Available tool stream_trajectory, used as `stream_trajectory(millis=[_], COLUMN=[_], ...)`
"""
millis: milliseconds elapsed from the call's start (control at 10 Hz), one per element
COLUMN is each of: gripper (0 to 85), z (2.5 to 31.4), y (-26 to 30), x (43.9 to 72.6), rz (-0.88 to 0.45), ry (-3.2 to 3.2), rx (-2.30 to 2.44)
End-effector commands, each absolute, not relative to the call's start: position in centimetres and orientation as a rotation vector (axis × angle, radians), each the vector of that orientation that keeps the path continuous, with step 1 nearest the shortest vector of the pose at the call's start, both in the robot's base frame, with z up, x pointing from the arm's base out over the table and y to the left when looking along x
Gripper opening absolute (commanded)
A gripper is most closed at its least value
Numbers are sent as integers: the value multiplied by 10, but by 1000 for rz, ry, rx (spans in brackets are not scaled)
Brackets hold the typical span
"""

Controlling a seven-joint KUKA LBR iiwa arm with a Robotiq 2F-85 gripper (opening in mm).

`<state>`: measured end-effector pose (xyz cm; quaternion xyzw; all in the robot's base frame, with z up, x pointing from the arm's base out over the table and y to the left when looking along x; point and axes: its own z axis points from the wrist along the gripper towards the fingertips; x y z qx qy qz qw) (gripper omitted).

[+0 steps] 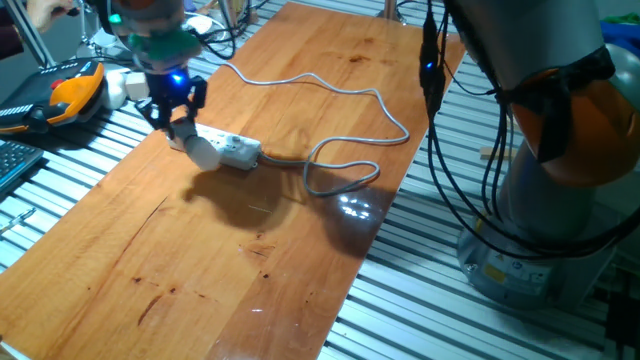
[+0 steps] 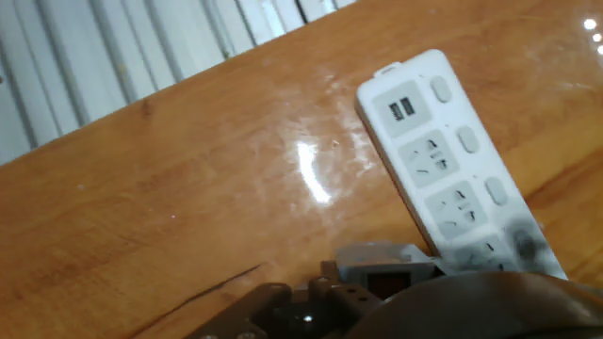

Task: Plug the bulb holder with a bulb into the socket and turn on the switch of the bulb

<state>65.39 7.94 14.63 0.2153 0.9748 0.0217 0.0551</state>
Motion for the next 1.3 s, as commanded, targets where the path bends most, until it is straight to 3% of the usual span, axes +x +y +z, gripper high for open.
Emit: stream_trajectory(millis=[0,600,1200], gripper=[0,0,0], z=[147,147,155], y=[76,66,55], x=[650,632,622], rz=[53,89,96], ry=[2928,2756,2604], rx=[861,1473,1613])
